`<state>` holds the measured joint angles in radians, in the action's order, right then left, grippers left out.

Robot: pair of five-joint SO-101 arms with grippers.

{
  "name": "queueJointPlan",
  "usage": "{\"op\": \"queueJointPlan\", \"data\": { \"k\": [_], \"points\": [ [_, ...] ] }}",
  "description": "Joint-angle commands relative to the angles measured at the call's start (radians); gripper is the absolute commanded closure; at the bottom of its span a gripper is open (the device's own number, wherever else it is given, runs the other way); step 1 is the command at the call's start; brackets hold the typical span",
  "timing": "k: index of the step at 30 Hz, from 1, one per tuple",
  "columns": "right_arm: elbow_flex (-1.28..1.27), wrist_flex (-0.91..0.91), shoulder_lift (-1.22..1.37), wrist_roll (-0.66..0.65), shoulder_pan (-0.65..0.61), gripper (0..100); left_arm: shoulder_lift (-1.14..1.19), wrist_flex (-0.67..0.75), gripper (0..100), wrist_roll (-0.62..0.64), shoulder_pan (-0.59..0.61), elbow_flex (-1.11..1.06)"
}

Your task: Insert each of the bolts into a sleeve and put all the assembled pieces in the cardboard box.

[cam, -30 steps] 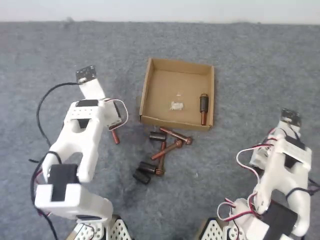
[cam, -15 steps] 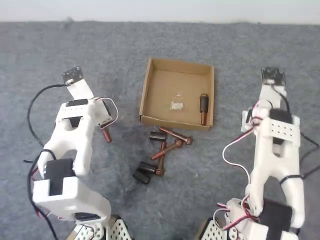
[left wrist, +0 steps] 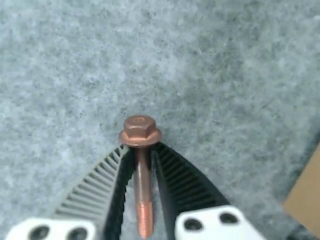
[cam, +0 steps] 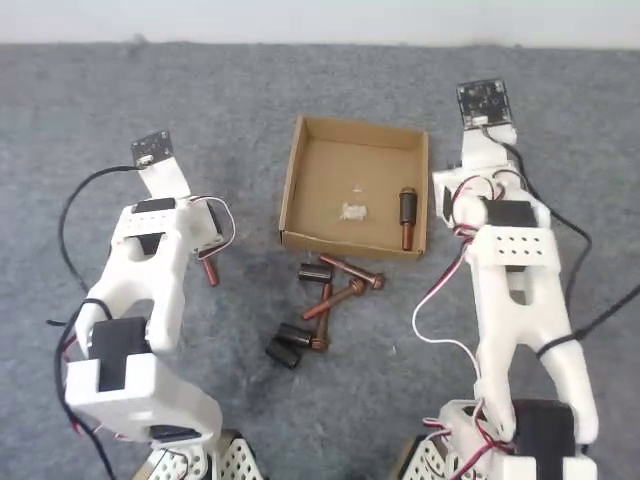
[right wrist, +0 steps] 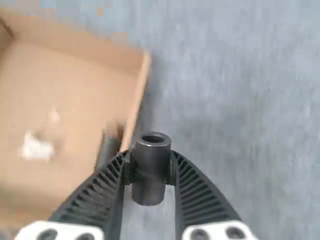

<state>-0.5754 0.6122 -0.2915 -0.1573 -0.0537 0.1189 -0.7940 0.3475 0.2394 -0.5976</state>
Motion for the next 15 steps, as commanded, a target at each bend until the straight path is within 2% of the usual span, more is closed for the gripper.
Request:
{"op": "queueJointPlan", "data": {
  "k": [1, 5, 15],
  "points": [
    [-0.025, -0.245, -0.048, -0.008, -0.036, 99.1, -0.008, 0.026, 99, -0.011, 0.011, 0.058],
    [-0.104, -0.49, -0.045, -0.008, -0.077, 99.1, -0.008, 0.026, 99, -0.015, 0.011, 0.058],
    [-0.262, -0.969, -0.002, -0.006, -0.206, 99.1, -0.005, 0.026, 99, -0.015, 0.011, 0.061]
  ]
}}
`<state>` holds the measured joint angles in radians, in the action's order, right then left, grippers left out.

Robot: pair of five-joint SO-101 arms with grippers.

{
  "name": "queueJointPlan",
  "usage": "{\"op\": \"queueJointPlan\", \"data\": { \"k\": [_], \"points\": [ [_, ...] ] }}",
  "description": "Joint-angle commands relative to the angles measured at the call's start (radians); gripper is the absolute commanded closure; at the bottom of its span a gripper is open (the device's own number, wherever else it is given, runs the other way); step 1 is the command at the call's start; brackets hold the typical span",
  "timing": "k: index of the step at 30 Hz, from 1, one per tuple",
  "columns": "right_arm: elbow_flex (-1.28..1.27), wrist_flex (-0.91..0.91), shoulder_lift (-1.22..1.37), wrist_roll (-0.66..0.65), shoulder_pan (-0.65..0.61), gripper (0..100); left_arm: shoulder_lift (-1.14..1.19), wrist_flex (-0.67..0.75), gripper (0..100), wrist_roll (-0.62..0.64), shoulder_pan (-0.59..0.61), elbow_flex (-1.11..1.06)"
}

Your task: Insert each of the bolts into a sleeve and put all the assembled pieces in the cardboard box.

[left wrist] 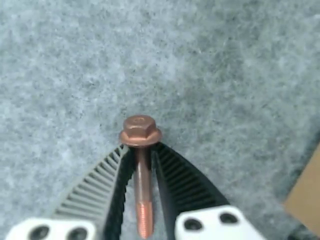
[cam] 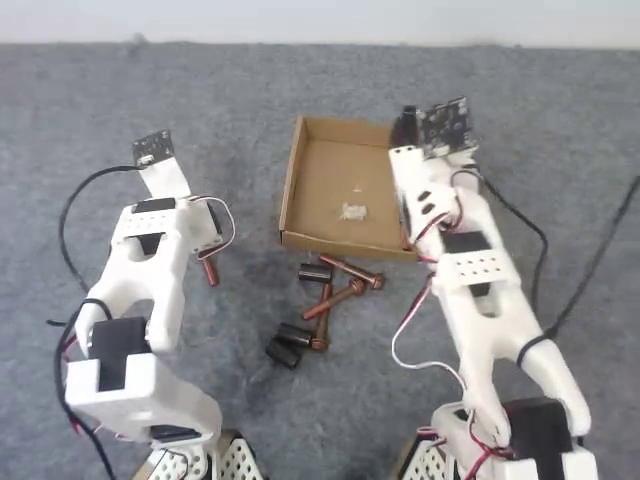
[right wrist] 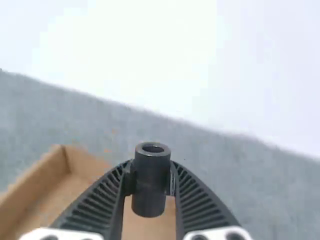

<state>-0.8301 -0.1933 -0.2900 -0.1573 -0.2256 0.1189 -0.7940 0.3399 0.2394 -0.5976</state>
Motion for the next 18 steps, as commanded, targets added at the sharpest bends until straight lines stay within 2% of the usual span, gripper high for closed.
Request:
{"op": "queueJointPlan", "data": {
  "k": [1, 9, 14, 18],
  "points": [
    [-0.014, -0.225, 0.024, -0.006, -0.044, 99.1, -0.005, 0.026, 99, -0.008, 0.011, 0.061],
    [-0.048, -0.641, 0.271, -0.006, -0.051, 99.2, -0.005, 0.026, 99, -0.008, 0.011, 0.061],
    [-0.157, -0.765, 0.275, -0.006, -0.107, 99.2, -0.005, 0.028, 99, -0.008, 0.009, 0.062],
    [-0.232, -0.817, 0.275, 0.132, -0.182, 99.2, -0.003, 0.04, 99, -0.008, 0.009, 0.062]
  ]
}}
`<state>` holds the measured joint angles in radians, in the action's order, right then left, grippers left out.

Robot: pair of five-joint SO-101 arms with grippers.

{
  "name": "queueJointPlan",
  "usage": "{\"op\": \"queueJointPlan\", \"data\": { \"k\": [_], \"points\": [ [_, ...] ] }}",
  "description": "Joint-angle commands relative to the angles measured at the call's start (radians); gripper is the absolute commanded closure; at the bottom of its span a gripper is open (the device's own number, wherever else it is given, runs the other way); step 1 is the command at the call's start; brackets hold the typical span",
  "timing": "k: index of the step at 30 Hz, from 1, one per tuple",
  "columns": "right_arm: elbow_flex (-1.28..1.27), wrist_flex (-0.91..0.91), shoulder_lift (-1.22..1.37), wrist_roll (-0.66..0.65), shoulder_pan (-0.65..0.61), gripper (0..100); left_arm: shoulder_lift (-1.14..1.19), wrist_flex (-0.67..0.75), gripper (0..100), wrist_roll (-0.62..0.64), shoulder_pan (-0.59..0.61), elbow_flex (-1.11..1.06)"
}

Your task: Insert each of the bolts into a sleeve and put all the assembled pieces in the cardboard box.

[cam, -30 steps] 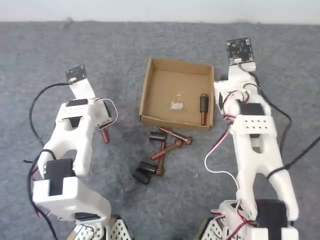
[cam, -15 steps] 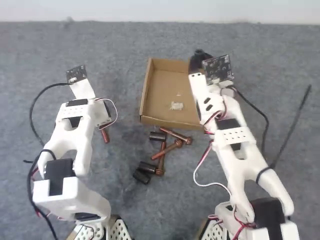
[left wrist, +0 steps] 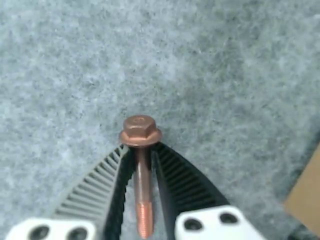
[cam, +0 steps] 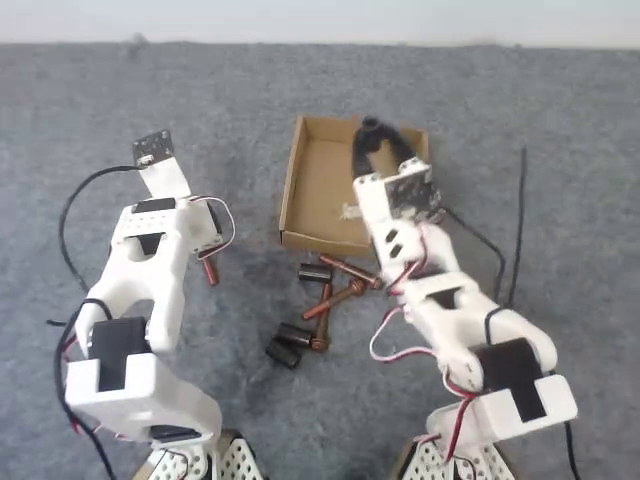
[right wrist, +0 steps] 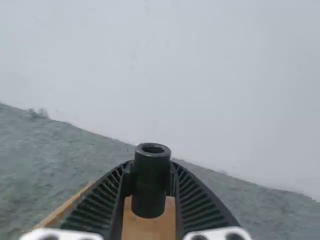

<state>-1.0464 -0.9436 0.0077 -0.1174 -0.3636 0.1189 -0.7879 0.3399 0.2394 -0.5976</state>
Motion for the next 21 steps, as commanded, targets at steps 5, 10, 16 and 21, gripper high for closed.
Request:
{"op": "queueJointPlan", "data": {
  "k": [5, 10, 16, 21],
  "points": [
    [-0.11, -0.176, -0.022, 0.167, -0.099, 99.2, -0.003, 0.034, 99, -0.008, 0.009, 0.061],
    [-0.232, -0.277, -0.022, 0.201, -0.134, 99.2, -0.003, 0.034, 99, -0.008, 0.009, 0.061],
    [-0.37, -0.41, -0.022, 0.209, -0.202, 99.2, -0.003, 0.034, 99, -0.008, 0.009, 0.059],
    [-0.463, -0.496, -0.024, 0.206, -0.249, 99.2, -0.005, 0.031, 99, -0.008, 0.009, 0.058]
  ]
}}
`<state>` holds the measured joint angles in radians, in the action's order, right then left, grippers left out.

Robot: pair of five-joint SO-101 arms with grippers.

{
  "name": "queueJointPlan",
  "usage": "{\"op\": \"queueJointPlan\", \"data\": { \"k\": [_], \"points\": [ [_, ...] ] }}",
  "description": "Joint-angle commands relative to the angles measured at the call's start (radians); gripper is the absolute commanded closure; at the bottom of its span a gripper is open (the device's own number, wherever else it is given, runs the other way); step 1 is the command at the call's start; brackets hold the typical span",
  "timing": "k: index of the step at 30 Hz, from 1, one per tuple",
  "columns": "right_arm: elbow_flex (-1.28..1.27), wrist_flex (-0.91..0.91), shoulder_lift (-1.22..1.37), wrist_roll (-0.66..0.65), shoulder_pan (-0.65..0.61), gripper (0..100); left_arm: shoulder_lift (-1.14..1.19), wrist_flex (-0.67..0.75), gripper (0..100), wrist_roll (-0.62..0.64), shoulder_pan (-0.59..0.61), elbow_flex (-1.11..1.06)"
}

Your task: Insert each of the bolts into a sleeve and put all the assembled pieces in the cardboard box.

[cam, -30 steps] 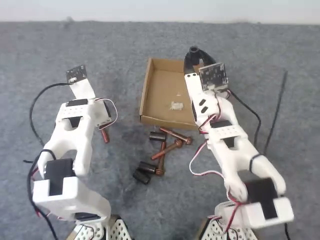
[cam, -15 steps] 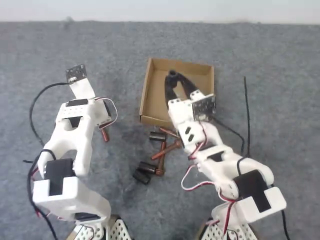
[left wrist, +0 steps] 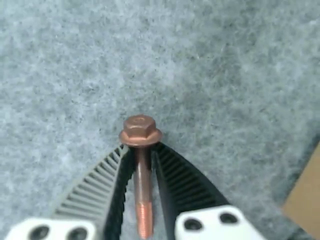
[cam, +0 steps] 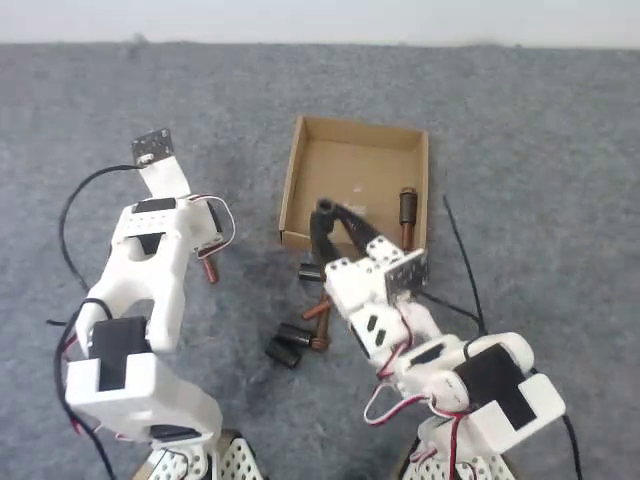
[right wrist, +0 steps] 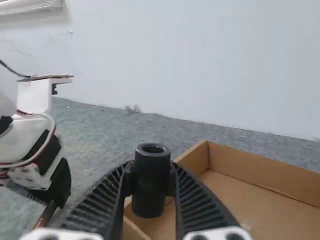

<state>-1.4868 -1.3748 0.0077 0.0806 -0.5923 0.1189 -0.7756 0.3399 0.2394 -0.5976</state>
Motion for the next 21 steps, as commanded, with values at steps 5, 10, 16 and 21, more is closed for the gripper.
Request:
{"op": "queueJointPlan", "data": {
  "k": [5, 10, 16, 21],
  "points": [
    [-0.101, -0.124, -0.024, 0.006, -0.025, 99.2, -0.005, 0.017, 99, -0.008, 0.009, 0.056],
    [-0.192, -0.211, -0.024, 0.006, -0.064, 99.2, -0.005, 0.017, 99, -0.008, 0.009, 0.056],
    [-0.193, -0.205, -0.013, 0.006, -0.096, 99.2, -0.003, 0.017, 99, -0.008, 0.005, 0.056],
    [-0.193, -0.205, -0.013, 0.008, -0.096, 99.2, -0.003, 0.017, 99, -0.008, 0.005, 0.056]
  ]
}}
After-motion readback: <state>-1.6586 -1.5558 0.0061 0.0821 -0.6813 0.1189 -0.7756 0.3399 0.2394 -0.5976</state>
